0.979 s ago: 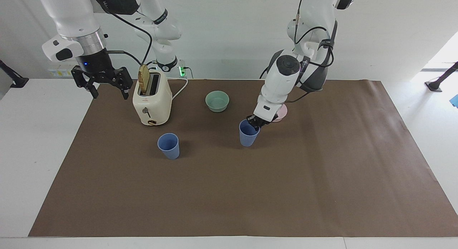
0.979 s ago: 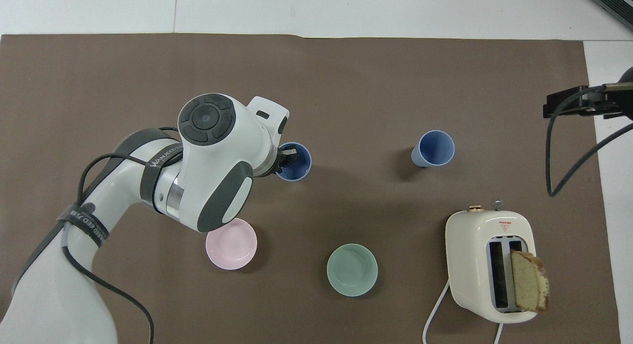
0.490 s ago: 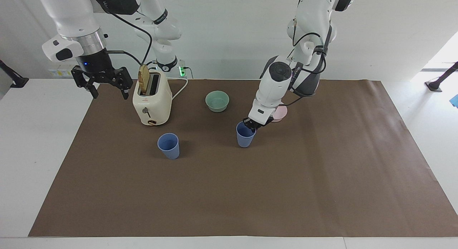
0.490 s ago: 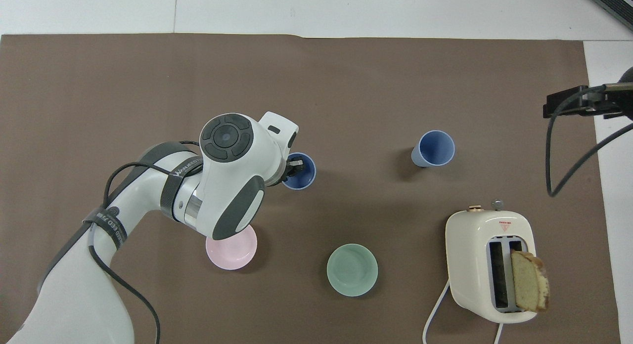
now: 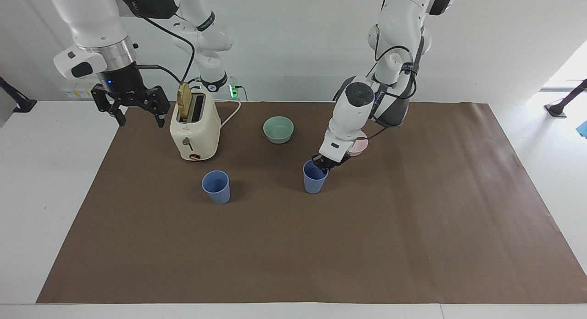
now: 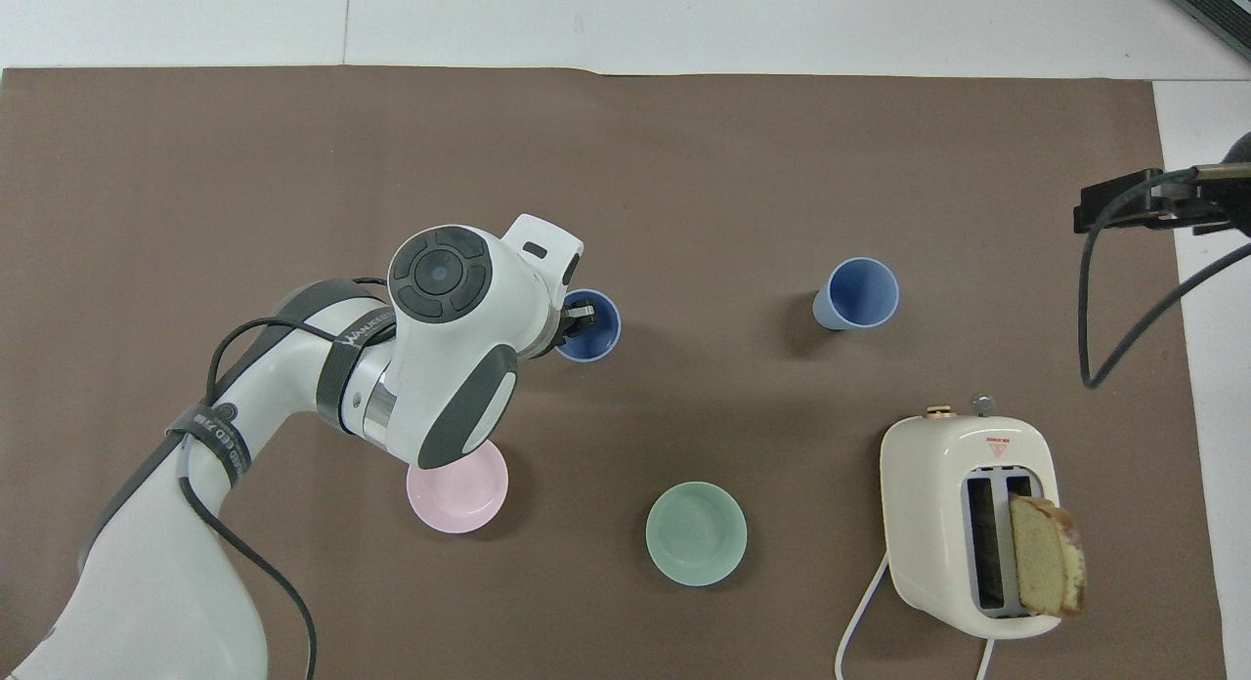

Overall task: Stack blue cups with both arms
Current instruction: 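Lower the blue cup onto the table and open the left gripper, then withdraw the left gripper while the right gripper reaches the other blue cup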

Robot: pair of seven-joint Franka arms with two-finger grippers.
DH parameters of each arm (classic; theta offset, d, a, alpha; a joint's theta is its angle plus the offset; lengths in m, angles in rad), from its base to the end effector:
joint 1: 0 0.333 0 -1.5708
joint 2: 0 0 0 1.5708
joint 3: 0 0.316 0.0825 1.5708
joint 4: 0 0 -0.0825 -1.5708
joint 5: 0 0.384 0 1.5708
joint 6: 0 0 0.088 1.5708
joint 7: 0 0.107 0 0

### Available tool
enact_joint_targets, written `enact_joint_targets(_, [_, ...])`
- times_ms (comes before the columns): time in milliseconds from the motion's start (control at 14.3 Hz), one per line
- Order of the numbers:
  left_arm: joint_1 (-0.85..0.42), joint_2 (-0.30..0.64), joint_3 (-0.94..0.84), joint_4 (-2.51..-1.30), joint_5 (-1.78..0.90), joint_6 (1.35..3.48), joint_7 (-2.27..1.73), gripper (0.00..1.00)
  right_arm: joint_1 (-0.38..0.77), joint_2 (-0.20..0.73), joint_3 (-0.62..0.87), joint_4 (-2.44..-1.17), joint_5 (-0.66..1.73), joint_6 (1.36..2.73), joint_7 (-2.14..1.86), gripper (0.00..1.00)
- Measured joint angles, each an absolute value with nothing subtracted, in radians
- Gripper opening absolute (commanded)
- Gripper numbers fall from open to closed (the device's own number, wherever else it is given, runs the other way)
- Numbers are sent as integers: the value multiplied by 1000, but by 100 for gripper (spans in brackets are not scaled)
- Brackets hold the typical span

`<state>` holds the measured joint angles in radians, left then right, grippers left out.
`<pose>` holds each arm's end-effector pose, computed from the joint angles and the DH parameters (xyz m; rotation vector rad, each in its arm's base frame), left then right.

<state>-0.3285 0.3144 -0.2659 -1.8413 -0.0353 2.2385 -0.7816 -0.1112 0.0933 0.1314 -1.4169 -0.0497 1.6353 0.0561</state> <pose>0.5342 -0.3489 0.3720 2.9792 0.3351 0.0035 0.5903 0.0027 0.6509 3.1021 -0.0576 0.1976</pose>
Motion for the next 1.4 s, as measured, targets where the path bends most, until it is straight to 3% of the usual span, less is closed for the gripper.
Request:
enact_joint_targets(350, [-303, 294, -250, -1798, 33, 2144, -761, 100, -111, 93, 132, -1417, -50, 1635, 56, 100])
enact_joint_targets(630, [-201, 192, -243, -1773, 38, 2027, -607, 100, -111, 79, 133, -1479, -49, 1659, 56, 100])
enact_joint_targets(909, [-114, 89, -241, -1772, 38, 1896, -441, 100, -106, 86, 138, -1630, -44, 1795, 56, 100])
enact_joint_targets(1399, [-14, -7, -235, -1766, 6, 1749, -255, 100, -57, 217, 141, -1764, -31, 2049, 57, 100])
